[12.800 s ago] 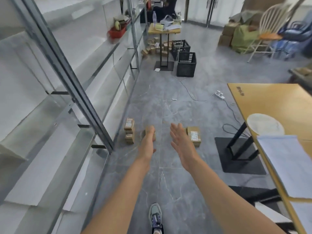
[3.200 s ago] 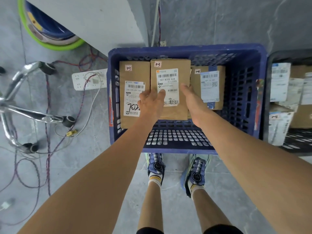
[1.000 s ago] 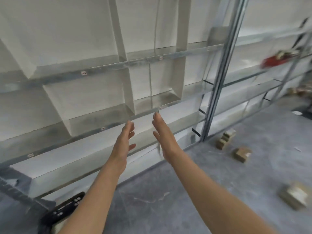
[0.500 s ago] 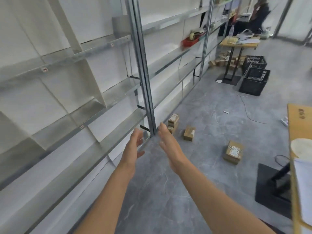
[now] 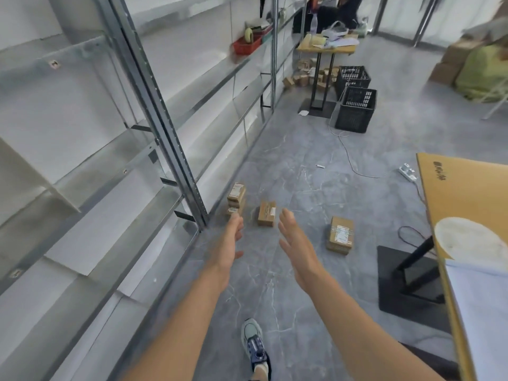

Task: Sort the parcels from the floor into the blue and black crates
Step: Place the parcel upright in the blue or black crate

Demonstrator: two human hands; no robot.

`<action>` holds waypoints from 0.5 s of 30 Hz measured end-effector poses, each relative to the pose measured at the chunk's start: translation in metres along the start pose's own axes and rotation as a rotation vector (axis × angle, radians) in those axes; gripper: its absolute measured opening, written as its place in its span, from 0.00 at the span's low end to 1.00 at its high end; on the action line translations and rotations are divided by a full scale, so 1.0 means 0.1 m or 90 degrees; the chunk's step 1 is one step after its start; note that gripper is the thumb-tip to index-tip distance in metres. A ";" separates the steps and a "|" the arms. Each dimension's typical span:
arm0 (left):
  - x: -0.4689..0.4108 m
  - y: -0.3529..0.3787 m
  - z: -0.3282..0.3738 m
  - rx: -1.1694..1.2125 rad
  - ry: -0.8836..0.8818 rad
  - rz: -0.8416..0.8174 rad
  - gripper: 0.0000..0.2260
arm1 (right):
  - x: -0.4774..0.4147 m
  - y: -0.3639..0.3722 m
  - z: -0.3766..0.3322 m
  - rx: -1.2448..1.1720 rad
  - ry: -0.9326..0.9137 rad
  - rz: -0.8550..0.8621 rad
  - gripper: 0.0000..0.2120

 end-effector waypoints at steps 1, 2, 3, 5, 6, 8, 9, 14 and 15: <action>-0.22 0.01 0.01 -0.002 -0.008 -0.005 0.25 | -0.19 -0.02 -0.01 0.002 0.008 0.009 0.29; -0.45 0.01 0.02 0.000 -0.017 -0.010 0.27 | -0.39 -0.03 -0.01 0.005 0.017 0.017 0.30; -0.67 0.02 0.03 0.003 -0.025 -0.016 0.28 | -0.58 -0.04 -0.01 0.009 0.026 0.024 0.31; -1.10 0.01 0.07 0.008 -0.046 -0.028 0.29 | -0.97 -0.03 -0.02 0.018 0.047 0.037 0.33; -1.30 0.00 0.10 0.011 -0.061 -0.027 0.29 | -1.15 -0.03 -0.04 0.019 0.061 0.046 0.33; -1.66 -0.02 0.15 0.015 -0.084 -0.023 0.29 | -1.48 -0.01 -0.08 0.014 0.080 0.068 0.34; -1.83 -0.02 0.18 0.013 -0.090 -0.026 0.29 | -1.64 -0.01 -0.09 0.011 0.086 0.078 0.34; -2.58 0.00 0.37 -0.012 -0.129 -0.047 0.28 | -2.38 0.00 -0.26 -0.008 0.111 0.109 0.34; -2.71 0.01 0.40 -0.015 -0.133 -0.049 0.29 | -2.53 -0.03 -0.29 -0.010 0.113 0.116 0.34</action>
Point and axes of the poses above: each hand's wrist, its own x-axis away from the middle knuckle, its own y-axis out of the palm, z = x × y, the point moved 1 cm from there along -x, towards the middle knuckle, and after that the axes turned 3 degrees about -x, right-handed, at the moved point
